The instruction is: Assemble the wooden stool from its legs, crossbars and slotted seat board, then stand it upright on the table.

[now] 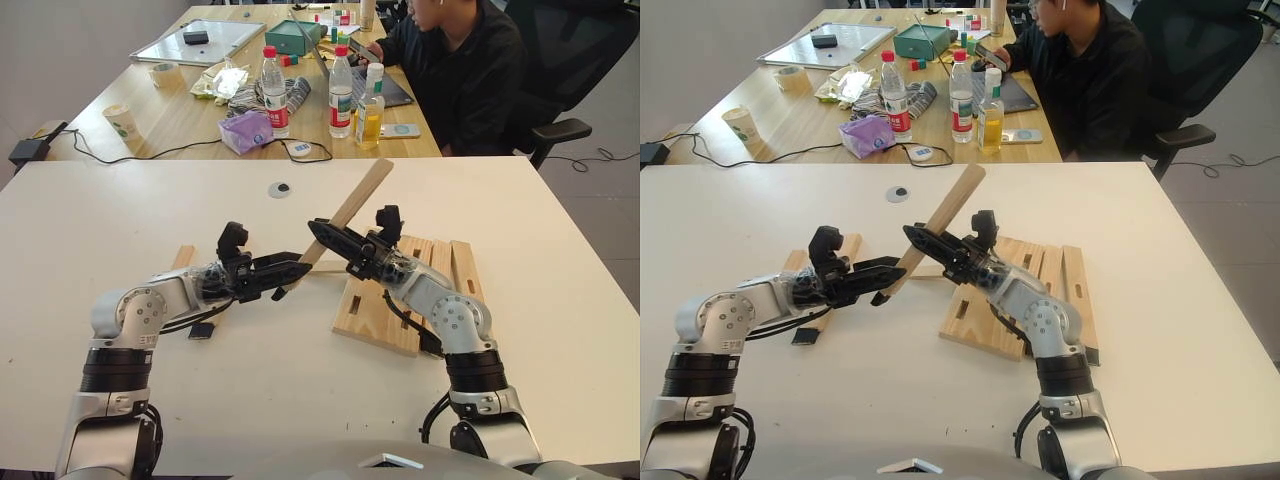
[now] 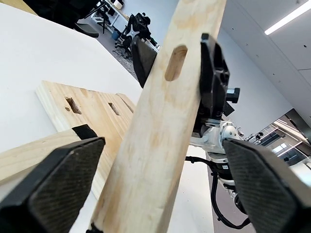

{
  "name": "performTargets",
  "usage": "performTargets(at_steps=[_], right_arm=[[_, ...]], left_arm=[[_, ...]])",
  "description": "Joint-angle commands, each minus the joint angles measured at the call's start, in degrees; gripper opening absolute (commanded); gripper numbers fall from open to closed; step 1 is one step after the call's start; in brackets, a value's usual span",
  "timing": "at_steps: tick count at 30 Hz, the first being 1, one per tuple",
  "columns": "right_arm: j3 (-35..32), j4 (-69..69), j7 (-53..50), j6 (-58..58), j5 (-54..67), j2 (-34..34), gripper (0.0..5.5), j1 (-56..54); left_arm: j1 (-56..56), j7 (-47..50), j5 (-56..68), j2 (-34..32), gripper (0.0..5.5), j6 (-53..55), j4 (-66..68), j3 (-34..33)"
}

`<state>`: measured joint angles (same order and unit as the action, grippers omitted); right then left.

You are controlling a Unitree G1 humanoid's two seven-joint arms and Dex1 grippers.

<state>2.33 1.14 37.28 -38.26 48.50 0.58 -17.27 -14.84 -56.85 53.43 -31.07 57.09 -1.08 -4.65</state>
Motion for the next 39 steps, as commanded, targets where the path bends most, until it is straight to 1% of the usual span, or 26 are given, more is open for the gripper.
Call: performTargets(at_steps=[1,4,9,10,13,16,23,24,25,28,29,30,31,33,36,37,39], right_arm=[[-0.5,1.3,-0.1,-1.1,1.1,-0.7,2.03,-0.7],[-0.5,1.5,-0.3,-1.3,1.2,-0.7,2.03,-0.8],[-0.5,1.6,-0.3,-1.2,1.1,-0.5,2.03,-0.6],[-0.5,1.5,-0.3,-1.2,1.0,-0.5,2.03,-0.7],[-0.4,1.3,-0.3,-1.1,0.9,-0.5,2.03,-0.8],[-0.4,1.4,-0.3,-1.0,0.9,-0.4,2.03,-0.7],[-0.3,1.2,-0.9,-0.5,0.2,-0.2,2.03,-0.8],[-0.6,0.6,-1.6,-0.7,0.1,-0.2,2.41,-1.0],[-0.8,0.2,-2.0,-0.9,0.2,-0.1,2.52,-1.1],[-2.0,0.0,-2.7,-1.0,0.0,0.6,3.10,-1.1],[-2.6,-0.2,-2.8,-0.8,-0.4,1.4,3.41,-0.8],[-3.3,-0.4,-2.8,-0.6,-0.8,2.5,3.49,-0.3],[-4.1,-0.4,-2.8,-0.5,-1.4,3.9,3.75,0.6],[-5.7,0.2,-2.7,-0.3,-2.8,7.0,4.07,2.7],[-5.5,1.3,-2.1,2.8,-8.3,11.7,4.60,4.7],[-5.0,2.1,-1.7,4.5,-10.6,13.3,4.70,4.8],[-1.1,4.6,-0.5,9.6,-18.5,17.4,4.70,3.4]], left_arm=[[1.3,-0.3,-0.8,-0.4,4.73,0.6,-1.4,1.2],[1.6,-0.3,-0.1,-0.2,4.73,1.3,-1.4,1.1],[0.9,0.9,0.8,0.4,3.92,2.4,-0.4,-0.3],[0.7,1.0,1.0,0.4,3.83,2.7,-0.2,-0.6],[0.3,1.2,1.3,0.4,3.27,3.3,0.0,-1.2],[0.3,1.2,1.5,0.5,2.88,3.7,-0.1,-1.3],[-0.2,1.9,2.3,1.1,2.82,4.1,-0.9,-1.8],[-0.4,2.2,2.2,1.3,2.82,4.0,-0.8,-1.9],[-0.6,2.7,2.0,1.5,2.80,3.7,-0.6,-2.2],[-1.4,4.9,1.0,2.5,2.35,2.3,0.8,-3.8],[-1.6,5.7,0.3,2.6,2.20,1.3,1.5,-4.3],[-1.6,6.2,-0.2,2.5,2.19,0.6,2.0,-4.9],[-1.5,7.2,-1.4,2.4,2.19,-1.0,2.5,-5.4],[-1.2,9.4,-4.8,1.8,2.19,-4.7,3.0,-5.8],[0.0,10.9,-14.5,-1.1,2.18,-11.8,1.7,-1.7],[0.7,11.4,-18.2,-2.5,2.18,-14.0,0.9,0.3],[3.0,13.1,-25.4,-4.9,2.18,-17.3,-2.0,4.8]])
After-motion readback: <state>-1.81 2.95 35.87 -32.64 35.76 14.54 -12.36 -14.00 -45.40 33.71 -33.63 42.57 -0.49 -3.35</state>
